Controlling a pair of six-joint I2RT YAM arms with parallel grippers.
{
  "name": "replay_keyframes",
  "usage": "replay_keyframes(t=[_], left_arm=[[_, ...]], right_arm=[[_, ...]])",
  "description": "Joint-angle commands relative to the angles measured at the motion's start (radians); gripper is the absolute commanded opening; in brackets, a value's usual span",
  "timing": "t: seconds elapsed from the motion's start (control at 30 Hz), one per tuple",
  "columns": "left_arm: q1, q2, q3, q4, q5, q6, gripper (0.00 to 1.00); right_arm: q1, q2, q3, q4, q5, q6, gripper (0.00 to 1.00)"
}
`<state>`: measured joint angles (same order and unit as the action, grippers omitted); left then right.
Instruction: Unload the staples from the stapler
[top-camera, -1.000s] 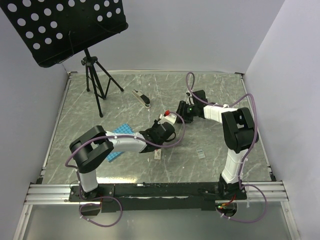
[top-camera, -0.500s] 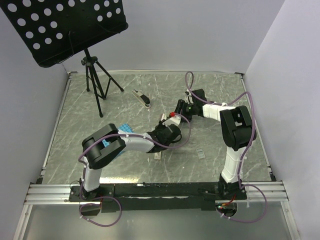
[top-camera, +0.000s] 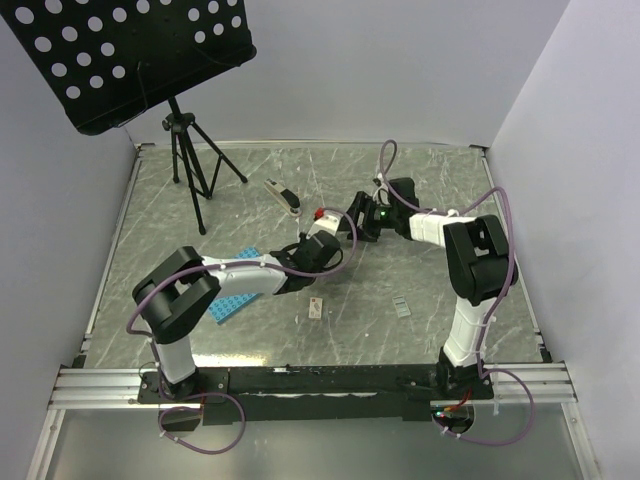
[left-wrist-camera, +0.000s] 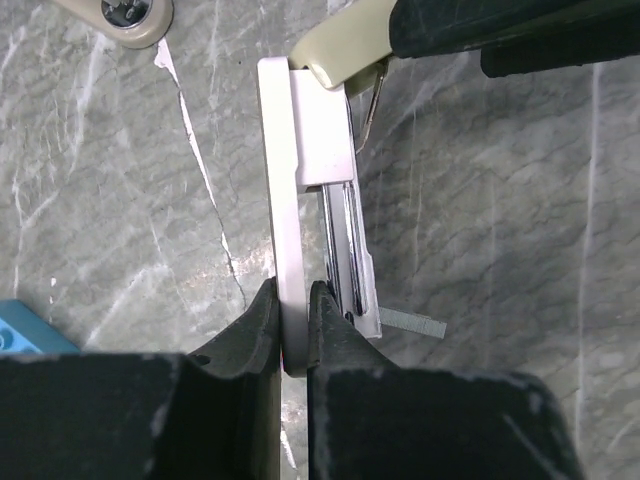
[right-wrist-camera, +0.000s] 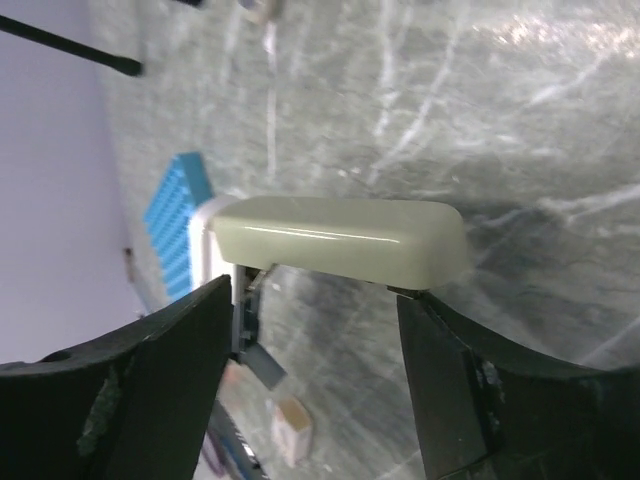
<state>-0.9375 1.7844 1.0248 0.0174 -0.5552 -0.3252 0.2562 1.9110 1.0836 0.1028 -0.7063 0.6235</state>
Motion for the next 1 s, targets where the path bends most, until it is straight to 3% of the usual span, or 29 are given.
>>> replay_keyframes(t=[0.0,0.27,0.53,0.7,0.97], left_arm=[[-0.044,-0.065,0.024,0.085,0.224,-0.067,0.01],[-0.044,-0.069,0.034,0.101,0.204,-0.120,0.01],[-0.044,-0.068,0.058,0.044,0.152,-0.141,0.01],[-0.043,-0.092,0.040,0.049,0.152,-0.146,0.01],[-0.035,-0.138,0.008,0.065,0.221,-0.196,0.01]], right_arm=[[0.018,-0.070,-0.002,0.238,-0.107,0.099,0.75],[0.074,-0.081,0.004,0.166,-0.091,0.162,0.71],[0.087,-0.155,-0.111,0.199,-0.122,0.101,0.52],[0.095,-0.202,-0.166,0.178,-0.098,0.038,0.54],[0.083,-0.263,-0.200,0.178,-0.059,0.093,0.70]])
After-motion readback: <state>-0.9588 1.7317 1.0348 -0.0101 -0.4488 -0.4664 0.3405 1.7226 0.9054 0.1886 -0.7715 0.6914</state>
